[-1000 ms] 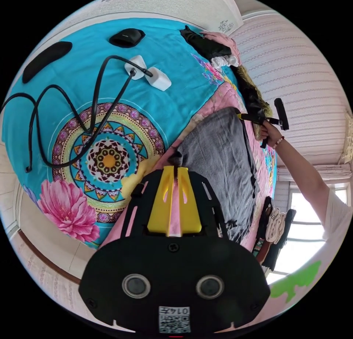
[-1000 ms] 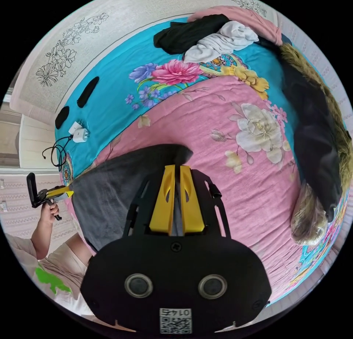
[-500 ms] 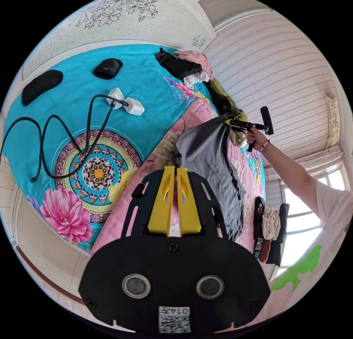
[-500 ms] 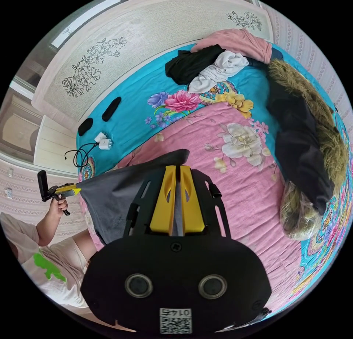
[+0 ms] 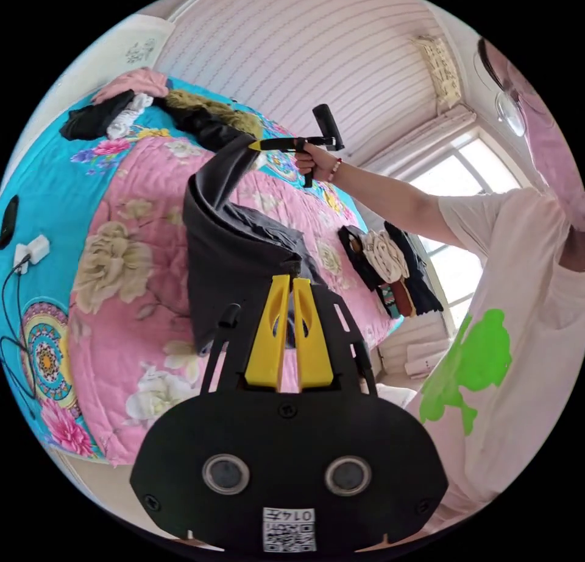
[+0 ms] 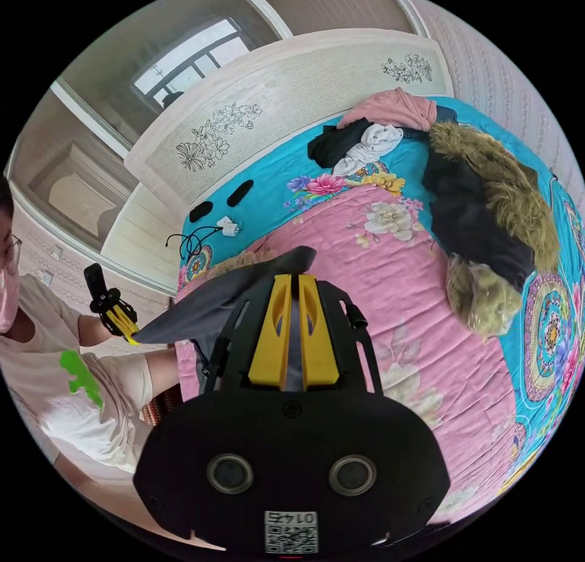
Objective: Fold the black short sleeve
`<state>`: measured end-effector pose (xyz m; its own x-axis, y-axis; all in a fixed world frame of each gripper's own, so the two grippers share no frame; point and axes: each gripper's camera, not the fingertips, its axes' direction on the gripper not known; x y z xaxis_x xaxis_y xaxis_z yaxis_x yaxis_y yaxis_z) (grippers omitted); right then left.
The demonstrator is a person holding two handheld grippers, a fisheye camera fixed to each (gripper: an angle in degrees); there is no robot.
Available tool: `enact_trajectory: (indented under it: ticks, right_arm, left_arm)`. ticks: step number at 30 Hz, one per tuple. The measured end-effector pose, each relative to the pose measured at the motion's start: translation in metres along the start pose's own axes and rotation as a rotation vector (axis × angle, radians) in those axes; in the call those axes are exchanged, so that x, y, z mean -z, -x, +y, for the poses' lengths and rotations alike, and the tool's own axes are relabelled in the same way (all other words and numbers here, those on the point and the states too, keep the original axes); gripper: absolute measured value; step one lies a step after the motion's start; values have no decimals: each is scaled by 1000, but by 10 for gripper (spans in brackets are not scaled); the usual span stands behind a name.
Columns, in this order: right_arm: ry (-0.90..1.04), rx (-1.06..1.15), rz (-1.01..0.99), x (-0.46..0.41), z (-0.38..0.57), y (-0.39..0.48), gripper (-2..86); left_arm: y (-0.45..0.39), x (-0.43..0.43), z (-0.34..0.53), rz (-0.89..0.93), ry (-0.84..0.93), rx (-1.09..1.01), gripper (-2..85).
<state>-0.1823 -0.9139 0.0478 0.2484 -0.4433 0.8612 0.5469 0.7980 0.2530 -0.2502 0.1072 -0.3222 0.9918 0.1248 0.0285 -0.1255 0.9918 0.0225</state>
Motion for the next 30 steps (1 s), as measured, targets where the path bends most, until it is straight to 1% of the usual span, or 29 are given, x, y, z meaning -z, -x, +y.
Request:
enact_trajectory:
  ticks: [2, 5, 9, 14, 16, 18, 19, 21, 23, 25, 27, 29, 30]
  right_arm:
    - [-31, -16, -4, 28, 31, -3, 9]
    - [-66, -27, -2, 68, 86, -9, 9]
    - [-121, -129, 0, 106, 160, -27, 9]
    - [-137, -253, 45, 135, 223, -48, 11]
    - [-136, -310, 52, 144, 241, -57, 12]
    - [-141, -418, 108, 161, 262, -68, 12]
    - [-147, -451, 125, 166, 268, -71, 13]
    - [-188, -577, 122, 189, 285, -82, 18]
    - [-232, -598, 111, 206, 286, -79, 28]
    - [-250, -561, 115, 216, 274, -65, 64]
    - [-168, -556, 135, 212, 249, -53, 112]
    - [-96, -613, 190, 207, 239, -57, 114]
    - [-104, -688, 208, 209, 239, -65, 108]
  left_arm:
    - [-38, -39, -8, 93, 78, -69, -10]
    - [-86, -91, -13, 166, 167, -150, -10]
    - [-135, -157, -10, 166, 227, -233, -10]
    - [-189, -241, -11, 186, 318, -294, -10]
    - [-199, -261, -13, 173, 361, -263, -10]
    - [-211, -280, -16, 180, 419, -281, -9]
    - [-220, -290, -19, 141, 456, -301, -9]
    - [-232, -299, -25, 125, 477, -329, -9]
    - [-248, -305, -34, 139, 476, -340, -9]
    - [-261, -312, -41, 122, 494, -361, -9]
    - [-272, -318, -46, 135, 510, -369, -9]
    - [-286, -324, -52, 145, 519, -369, -9]
    - [-290, -325, -53, 143, 519, -372, -9]
